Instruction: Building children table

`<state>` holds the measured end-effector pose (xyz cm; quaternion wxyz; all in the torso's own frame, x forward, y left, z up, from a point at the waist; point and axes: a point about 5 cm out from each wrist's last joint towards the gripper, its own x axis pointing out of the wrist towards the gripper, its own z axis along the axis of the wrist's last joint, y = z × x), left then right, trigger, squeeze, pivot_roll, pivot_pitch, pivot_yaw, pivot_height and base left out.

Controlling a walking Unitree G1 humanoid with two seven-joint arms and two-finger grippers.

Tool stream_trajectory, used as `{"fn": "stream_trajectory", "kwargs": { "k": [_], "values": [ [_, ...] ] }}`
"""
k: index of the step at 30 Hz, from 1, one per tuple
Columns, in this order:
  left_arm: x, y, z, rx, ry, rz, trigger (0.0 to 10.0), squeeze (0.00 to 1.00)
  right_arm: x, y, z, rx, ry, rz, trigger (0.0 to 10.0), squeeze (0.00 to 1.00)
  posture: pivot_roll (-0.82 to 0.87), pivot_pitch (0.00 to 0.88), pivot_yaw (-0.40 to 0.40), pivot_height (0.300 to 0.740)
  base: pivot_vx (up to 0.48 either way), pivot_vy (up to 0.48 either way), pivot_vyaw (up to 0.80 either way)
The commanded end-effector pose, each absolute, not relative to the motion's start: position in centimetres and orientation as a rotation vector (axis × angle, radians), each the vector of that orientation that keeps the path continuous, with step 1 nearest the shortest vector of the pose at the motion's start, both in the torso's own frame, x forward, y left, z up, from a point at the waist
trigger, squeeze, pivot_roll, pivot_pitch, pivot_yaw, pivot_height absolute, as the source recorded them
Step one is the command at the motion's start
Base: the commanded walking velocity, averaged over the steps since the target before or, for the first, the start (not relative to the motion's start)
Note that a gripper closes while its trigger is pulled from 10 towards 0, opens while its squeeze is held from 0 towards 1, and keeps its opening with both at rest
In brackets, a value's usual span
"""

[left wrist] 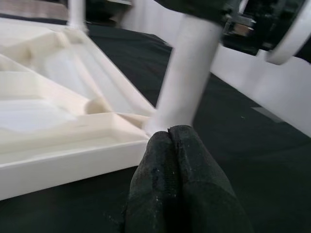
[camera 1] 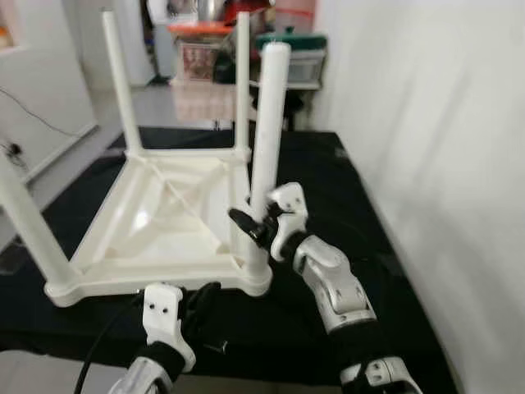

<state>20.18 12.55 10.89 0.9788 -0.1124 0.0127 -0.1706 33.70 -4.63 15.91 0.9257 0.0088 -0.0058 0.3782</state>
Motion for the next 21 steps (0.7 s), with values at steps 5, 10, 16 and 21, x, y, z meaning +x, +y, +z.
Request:
{"fn": "stream_trajectory", "kwargs": {
  "k": [5,10,16,21],
  "values": [
    [20.3,12.5,10.9,-0.227,0.023,-0.334,10.0,0.00,31.8,-2.7,14.1,-0.019,0.107,0.866,10.0,0.66,0.04,0.000,-0.049,0.740,0.000,0.000,0.00],
    [20.4,12.5,10.9,-0.232,0.025,-0.340,10.0,0.00,31.5,-2.2,16.0,0.025,0.066,1.048,10.0,1.00,0.04,0.000,-0.045,0.740,0.000,0.000,0.00],
    [20.5,12.6,11.0,-0.228,0.021,-0.337,10.0,0.00,31.7,-2.4,19.1,-0.025,-0.075,1.470,10.0,0.00,0.04,0.000,-0.043,0.740,0.000,0.000,0.00],
    [20.5,12.6,11.0,-0.223,0.021,-0.335,10.0,0.00,32.2,-2.4,19.0,-0.075,-0.054,1.541,10.0,0.00,0.05,0.000,-0.043,0.740,0.000,0.000,0.00]
  ]
}}
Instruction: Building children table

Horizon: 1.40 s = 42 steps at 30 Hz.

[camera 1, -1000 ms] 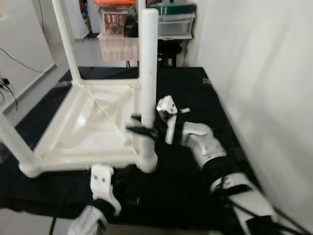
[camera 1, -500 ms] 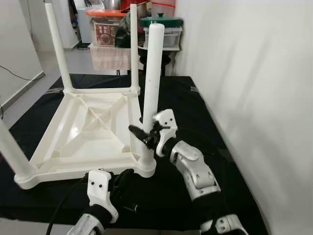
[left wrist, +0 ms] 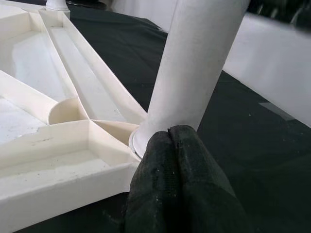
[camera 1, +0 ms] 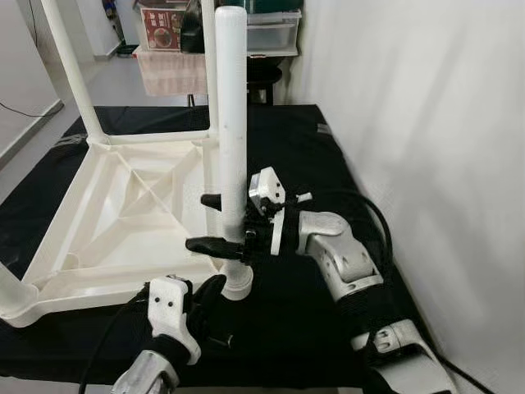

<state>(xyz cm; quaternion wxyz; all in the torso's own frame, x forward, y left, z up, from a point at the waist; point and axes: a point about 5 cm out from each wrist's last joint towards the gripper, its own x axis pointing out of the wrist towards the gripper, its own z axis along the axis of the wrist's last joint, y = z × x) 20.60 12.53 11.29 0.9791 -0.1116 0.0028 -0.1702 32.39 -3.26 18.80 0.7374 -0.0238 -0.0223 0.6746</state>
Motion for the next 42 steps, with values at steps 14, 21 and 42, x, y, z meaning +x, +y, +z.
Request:
{"fn": "stream_trajectory", "kwargs": {
  "k": [14,21,42],
  "values": [
    [20.3,12.4,11.1,-0.209,0.021,-0.335,10.0,0.00,34.6,-3.4,18.6,-0.092,0.055,1.590,0.0,0.00,0.07,0.000,-0.047,0.740,0.000,0.000,0.00],
    [20.2,12.4,11.1,-0.212,0.020,-0.335,10.0,0.00,34.5,-4.3,17.3,-0.096,0.074,1.569,0.0,0.00,0.06,0.000,-0.046,0.740,0.000,0.000,0.00],
    [20.0,12.9,11.6,-0.165,-0.016,-0.321,10.0,0.00,31.4,-2.5,12.9,-0.089,0.256,0.856,10.0,1.00,0.05,0.000,-0.033,0.740,0.000,0.000,0.00]
  ]
}}
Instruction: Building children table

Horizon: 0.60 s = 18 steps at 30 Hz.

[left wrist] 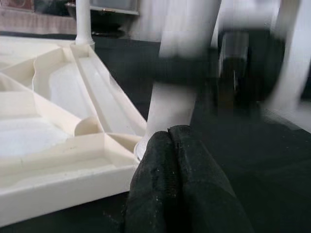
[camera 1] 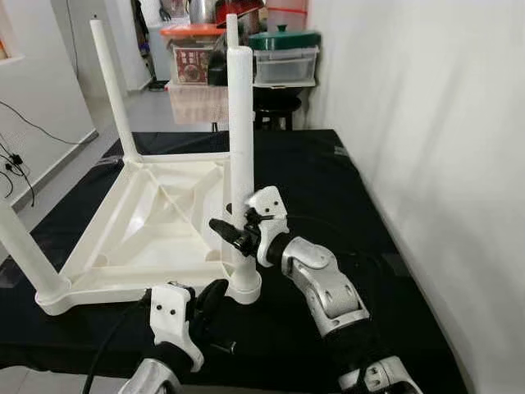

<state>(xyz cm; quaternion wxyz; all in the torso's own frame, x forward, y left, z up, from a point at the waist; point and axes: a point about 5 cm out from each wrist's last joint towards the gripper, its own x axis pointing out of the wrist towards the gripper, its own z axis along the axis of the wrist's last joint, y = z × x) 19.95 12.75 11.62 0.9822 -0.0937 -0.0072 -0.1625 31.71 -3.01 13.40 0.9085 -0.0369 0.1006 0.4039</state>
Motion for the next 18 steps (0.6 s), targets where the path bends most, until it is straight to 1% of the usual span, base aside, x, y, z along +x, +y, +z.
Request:
{"fn": "stream_trajectory", "kwargs": {
  "k": [1,2,4,5,6,7,8,9,10,17,18],
  "values": [
    [20.0,12.8,11.6,-0.165,-0.015,-0.323,10.0,0.00,31.6,-2.3,13.5,-0.052,0.226,0.911,10.0,1.00,0.05,0.000,-0.030,0.740,0.000,0.000,0.00],
    [20.0,12.8,11.6,-0.165,-0.015,-0.323,10.0,0.00,31.6,-2.3,13.5,-0.052,0.226,0.911,10.0,1.00,0.05,0.000,-0.030,0.740,0.000,0.000,0.00],
    [20.1,12.8,11.5,-0.167,-0.013,-0.326,10.0,0.00,32.3,-2.3,15.7,0.033,0.115,1.039,10.0,1.00,0.05,0.000,-0.031,0.740,0.000,0.000,0.00],
    [20.1,12.8,11.5,-0.167,-0.013,-0.326,10.0,0.00,32.3,-2.3,15.7,0.033,0.115,1.039,10.0,1.00,0.05,0.000,-0.031,0.740,0.000,0.000,0.00],
    [20.2,12.7,11.5,-0.168,-0.013,-0.328,10.0,0.00,32.9,-2.6,16.6,0.047,0.055,1.104,10.0,0.68,0.05,0.000,-0.032,0.740,0.000,0.000,0.00],
    [20.2,12.7,11.4,-0.169,-0.013,-0.330,10.0,0.00,33.3,-3.0,17.1,0.051,0.028,1.148,10.0,0.27,0.05,0.000,-0.033,0.740,0.000,0.000,0.00],
    [20.2,12.7,11.4,-0.170,-0.013,-0.330,10.0,0.00,33.8,-3.5,17.3,0.043,0.020,1.174,10.0,0.00,0.05,0.000,-0.033,0.740,0.000,0.000,0.00],
    [20.2,12.7,11.4,-0.170,-0.013,-0.330,10.0,0.00,33.8,-3.5,17.3,0.043,0.020,1.174,10.0,0.00,0.05,0.000,-0.033,0.740,0.000,0.000,0.00],
    [20.3,12.6,11.3,-0.171,-0.013,-0.331,10.0,0.00,34.5,-4.1,16.7,0.013,0.059,1.218,10.0,0.00,0.05,0.000,-0.038,0.740,0.000,0.000,0.00],
    [20.3,12.6,11.2,-0.168,-0.014,-0.330,10.0,0.00,35.2,-4.8,15.3,-0.046,0.128,1.222,10.0,0.00,0.07,0.000,-0.040,0.740,0.000,0.000,0.00],
    [20.3,12.6,11.2,-0.167,-0.013,-0.329,10.0,0.00,35.2,-4.8,15.5,-0.036,0.131,1.253,9.5,0.00,0.06,0.000,-0.039,0.740,0.000,0.000,0.00]
  ]
}}
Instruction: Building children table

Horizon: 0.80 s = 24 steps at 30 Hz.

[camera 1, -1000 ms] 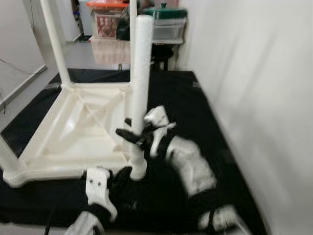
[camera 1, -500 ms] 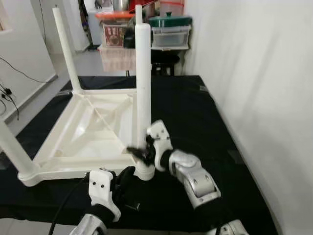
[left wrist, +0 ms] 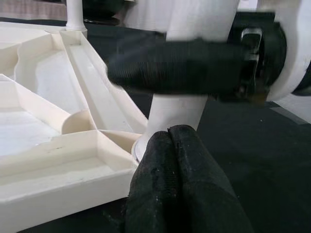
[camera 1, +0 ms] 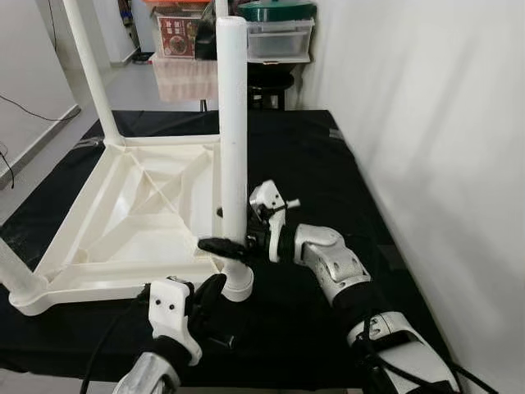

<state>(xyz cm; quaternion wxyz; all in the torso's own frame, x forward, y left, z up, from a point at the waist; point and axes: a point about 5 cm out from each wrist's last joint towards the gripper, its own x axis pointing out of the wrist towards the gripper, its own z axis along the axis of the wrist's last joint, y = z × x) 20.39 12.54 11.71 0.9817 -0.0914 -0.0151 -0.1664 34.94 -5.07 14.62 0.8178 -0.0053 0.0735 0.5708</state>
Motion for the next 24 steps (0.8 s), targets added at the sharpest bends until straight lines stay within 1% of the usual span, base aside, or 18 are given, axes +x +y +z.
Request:
{"fn": "stream_trajectory", "kwargs": {
  "k": [1,3,8,12,16,17,18,19,20,21,22,23,24],
  "values": [
    [20.3,12.6,11.2,-0.167,-0.013,-0.329,10.0,0.00,35.2,-4.8,15.5,-0.036,0.131,1.253,9.5,0.00,0.06,0.000,-0.039,0.740,0.000,0.000,0.00],
    [20.3,12.6,11.2,-0.167,-0.012,-0.329,10.0,0.00,35.1,-4.7,16.1,-0.011,0.103,1.344,0.0,0.00,0.06,0.000,-0.036,0.740,0.000,0.000,0.00],
    [20.2,12.7,11.2,-0.169,-0.011,-0.331,10.0,0.00,35.1,-4.7,16.5,-0.001,0.082,1.426,0.0,0.00,0.06,0.000,-0.032,0.740,0.000,0.000,0.00],
    [20.2,12.7,11.2,-0.170,-0.011,-0.331,10.0,0.00,35.2,-4.8,16.4,-0.009,0.079,1.422,0.0,0.00,0.06,0.000,-0.031,0.740,0.000,0.000,0.00],
    [20.1,12.7,11.3,-0.173,-0.012,-0.329,10.0,0.00,34.8,-5.2,15.1,-0.053,0.098,1.357,0.0,0.00,0.06,0.000,-0.033,0.740,0.000,0.000,0.00],
    [20.0,12.7,11.4,-0.173,-0.011,-0.329,10.0,0.00,34.3,-4.9,14.2,-0.073,0.122,1.304,0.0,0.00,0.05,0.000,-0.033,0.740,0.000,0.000,0.00],
    [19.9,12.8,11.4,-0.174,-0.011,-0.328,10.0,0.00,34.1,-3.8,13.3,-0.075,0.133,1.038,0.0,0.00,0.04,0.000,-0.034,0.740,0.000,0.000,0.00],
    [19.9,12.9,11.4,-0.174,-0.011,-0.328,10.0,0.00,34.0,-3.4,12.9,-0.075,0.137,0.833,0.0,0.00,0.04,0.000,-0.035,0.740,0.000,0.000,0.00],
    [19.9,12.9,11.4,-0.174,-0.011,-0.328,10.0,0.00,34.0,-3.4,12.9,-0.075,0.137,0.833,0.0,0.00,0.04,0.000,-0.035,0.740,0.000,0.000,0.00],
    [19.8,13.0,11.4,-0.176,-0.011,-0.328,10.0,0.00,34.0,-3.7,12.6,-0.044,0.169,0.602,0.0,0.00,0.04,0.000,-0.035,0.740,0.000,0.000,0.00],
    [19.8,13.0,11.4,-0.176,-0.011,-0.328,10.0,0.00,34.0,-3.7,12.6,-0.044,0.169,0.602,0.0,0.00,0.04,0.000,-0.035,0.740,0.000,0.000,0.00],
    [19.9,13.1,11.4,-0.177,-0.008,-0.330,10.0,0.00,33.3,-3.5,13.0,-0.053,0.129,0.595,0.0,0.00,0.02,0.000,-0.008,0.740,0.000,0.000,0.00],
    [19.9,13.1,11.4,-0.177,-0.008,-0.330,10.0,0.00,33.3,-3.5,13.0,-0.053,0.129,0.595,0.0,0.00,0.02,0.000,-0.008,0.740,0.000,0.000,0.00]
  ]
}}
